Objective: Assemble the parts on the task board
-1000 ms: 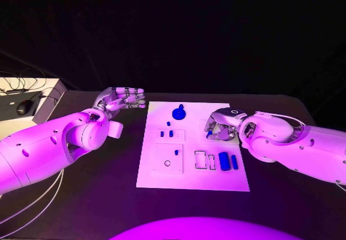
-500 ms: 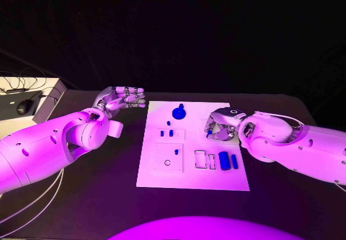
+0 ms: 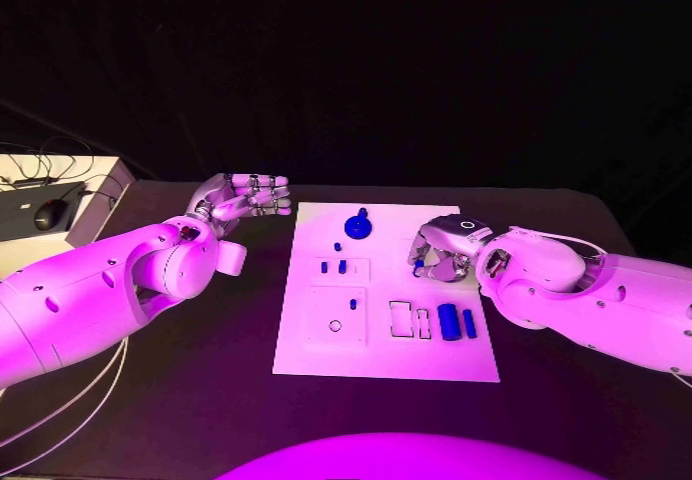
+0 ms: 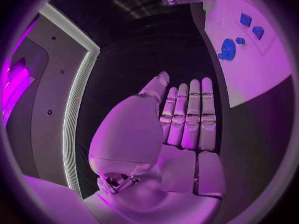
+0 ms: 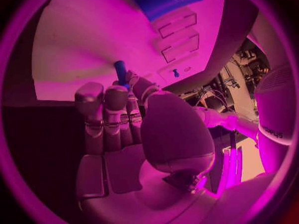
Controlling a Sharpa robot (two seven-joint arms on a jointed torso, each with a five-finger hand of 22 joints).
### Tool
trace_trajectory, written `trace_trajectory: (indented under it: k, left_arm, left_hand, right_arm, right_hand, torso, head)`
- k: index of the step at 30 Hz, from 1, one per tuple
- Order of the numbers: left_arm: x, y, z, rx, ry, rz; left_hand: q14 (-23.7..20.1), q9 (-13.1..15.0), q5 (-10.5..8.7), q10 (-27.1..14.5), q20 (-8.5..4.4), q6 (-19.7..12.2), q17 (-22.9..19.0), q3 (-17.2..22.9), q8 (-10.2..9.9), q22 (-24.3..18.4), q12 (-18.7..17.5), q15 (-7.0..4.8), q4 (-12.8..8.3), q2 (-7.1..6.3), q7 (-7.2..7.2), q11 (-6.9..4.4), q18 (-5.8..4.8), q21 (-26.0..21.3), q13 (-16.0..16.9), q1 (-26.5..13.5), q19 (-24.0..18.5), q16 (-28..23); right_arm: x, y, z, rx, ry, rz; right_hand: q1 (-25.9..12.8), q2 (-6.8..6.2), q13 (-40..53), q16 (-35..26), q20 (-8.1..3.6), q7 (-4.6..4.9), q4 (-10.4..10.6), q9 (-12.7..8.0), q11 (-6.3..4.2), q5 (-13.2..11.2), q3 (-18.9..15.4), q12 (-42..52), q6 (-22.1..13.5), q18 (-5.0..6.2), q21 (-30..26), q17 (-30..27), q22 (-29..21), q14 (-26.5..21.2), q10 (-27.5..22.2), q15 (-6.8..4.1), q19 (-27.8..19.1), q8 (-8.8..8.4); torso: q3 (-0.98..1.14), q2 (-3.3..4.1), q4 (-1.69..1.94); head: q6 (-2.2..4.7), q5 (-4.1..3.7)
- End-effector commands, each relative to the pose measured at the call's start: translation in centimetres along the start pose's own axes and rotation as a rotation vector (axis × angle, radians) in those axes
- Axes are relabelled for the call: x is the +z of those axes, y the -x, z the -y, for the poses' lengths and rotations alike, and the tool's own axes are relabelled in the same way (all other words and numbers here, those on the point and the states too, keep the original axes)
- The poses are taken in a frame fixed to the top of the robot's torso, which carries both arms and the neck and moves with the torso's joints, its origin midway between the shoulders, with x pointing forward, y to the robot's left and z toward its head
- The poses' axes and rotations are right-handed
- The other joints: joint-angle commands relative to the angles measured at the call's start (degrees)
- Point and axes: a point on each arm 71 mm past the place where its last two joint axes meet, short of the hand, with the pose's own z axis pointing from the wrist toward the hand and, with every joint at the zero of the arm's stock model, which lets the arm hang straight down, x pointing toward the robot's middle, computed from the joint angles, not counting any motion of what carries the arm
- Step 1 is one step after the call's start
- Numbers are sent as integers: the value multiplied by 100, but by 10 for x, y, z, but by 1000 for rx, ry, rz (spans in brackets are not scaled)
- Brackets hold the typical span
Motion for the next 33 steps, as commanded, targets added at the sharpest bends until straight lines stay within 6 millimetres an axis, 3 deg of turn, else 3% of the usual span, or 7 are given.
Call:
trace_trajectory:
  k: [1,12,19,24,33]
  left_arm:
    - [1,-2,0,-5,-6,-7]
    - [2,-3,-2,-7,-2,-7]
    - [2,-5,-3,-11,-1,-11]
    - [3,-7,-3,-13,-3,-15]
    - [4,-10,-2,-17,-7,-21]
  left_hand:
    - [-14,-1,-11,-35,10,31,10,5,2,-4,-3,0,21,38,25,-7,-110,40,-5,30,16,32]
    - [-14,-1,-11,-35,10,31,10,5,2,-4,-3,0,21,38,25,-7,-110,40,-5,30,16,32]
    - [-17,-1,-12,-37,9,16,8,12,1,0,-2,2,28,34,47,-2,-111,44,-5,30,14,31]
    - [-17,-2,-11,-41,9,14,8,12,1,1,-4,2,26,28,47,0,-111,44,-5,33,13,31]
    - [-20,-2,3,-41,4,12,6,38,0,10,-5,2,15,38,46,-1,-112,49,-6,59,8,29]
  right_arm:
    - [-1,8,-2,-21,11,83]
    - [-8,29,-15,-16,51,134]
    - [-11,42,-40,17,124,164]
    - [-10,34,-66,50,192,166]
    - [-6,9,-104,74,292,165]
  right_hand:
    - [250,201,39,37,-54,9,-41,1,-302,-143,20,1,38,-27,40,11,589,-6,552,-37,294,2]
    - [245,176,39,15,-62,10,-27,-4,-304,-133,48,1,48,-31,139,48,582,-1,558,-40,242,2]
    - [244,166,38,16,-61,13,-34,-3,-302,-86,43,0,54,-31,161,54,585,3,560,-39,242,1]
    - [252,177,37,5,-57,21,-47,-7,-295,-84,53,0,42,-25,136,54,579,-3,544,-35,235,-1]
    - [250,175,36,-4,-55,25,-57,-8,-292,-79,55,0,40,-19,108,51,573,-2,538,-32,231,0]
  torso:
    - [0,-2,0]
    - [1,1,-1]
    - [-4,10,-2]
    - [-9,10,-3]
    - [-14,6,2]
  head:
    - [6,-5]
    - [25,14]
    - [32,50]
    - [20,57]
    - [-9,177]
